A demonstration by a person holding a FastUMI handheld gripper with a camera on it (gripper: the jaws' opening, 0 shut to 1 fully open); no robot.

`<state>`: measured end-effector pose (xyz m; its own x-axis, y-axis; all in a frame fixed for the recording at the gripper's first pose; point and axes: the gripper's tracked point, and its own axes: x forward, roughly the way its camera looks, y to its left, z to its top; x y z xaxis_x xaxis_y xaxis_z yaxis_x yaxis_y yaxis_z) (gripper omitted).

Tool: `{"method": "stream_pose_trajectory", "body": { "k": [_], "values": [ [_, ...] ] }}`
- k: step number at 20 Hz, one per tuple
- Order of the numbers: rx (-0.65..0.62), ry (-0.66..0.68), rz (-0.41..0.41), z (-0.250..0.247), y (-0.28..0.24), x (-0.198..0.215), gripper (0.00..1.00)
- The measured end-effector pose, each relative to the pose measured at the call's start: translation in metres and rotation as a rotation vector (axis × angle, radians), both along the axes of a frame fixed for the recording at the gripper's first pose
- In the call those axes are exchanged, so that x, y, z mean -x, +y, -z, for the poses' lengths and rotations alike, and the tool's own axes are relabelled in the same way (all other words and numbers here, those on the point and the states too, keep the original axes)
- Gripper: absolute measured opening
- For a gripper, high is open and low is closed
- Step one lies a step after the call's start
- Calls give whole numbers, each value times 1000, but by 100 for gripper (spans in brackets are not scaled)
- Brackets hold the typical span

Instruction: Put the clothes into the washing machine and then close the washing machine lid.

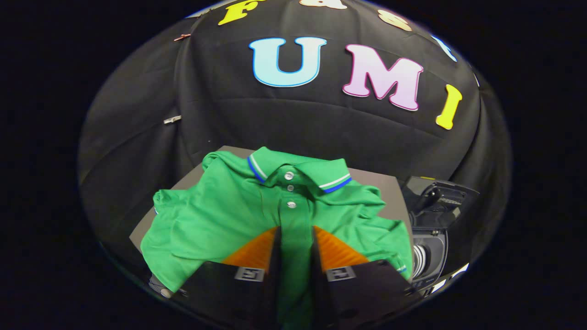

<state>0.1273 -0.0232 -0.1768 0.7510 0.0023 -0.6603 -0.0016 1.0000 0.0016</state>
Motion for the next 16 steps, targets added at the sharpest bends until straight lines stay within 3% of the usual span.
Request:
{"method": "stream_pose_trajectory", "body": {
  "k": [1,2,3,9,13,16],
  "values": [
    [1,-7,-3,-1,1,-3,31],
    [6,-17,-9,2,1,-7,31],
    [21,-16,-21,-1,1,-2,16],
    [73,-48,-76,-17,2,0,15],
    [101,-129,-170,-46,8,-1,15],
    [88,-173,-177,-61,0,-2,16]
  ]
}}
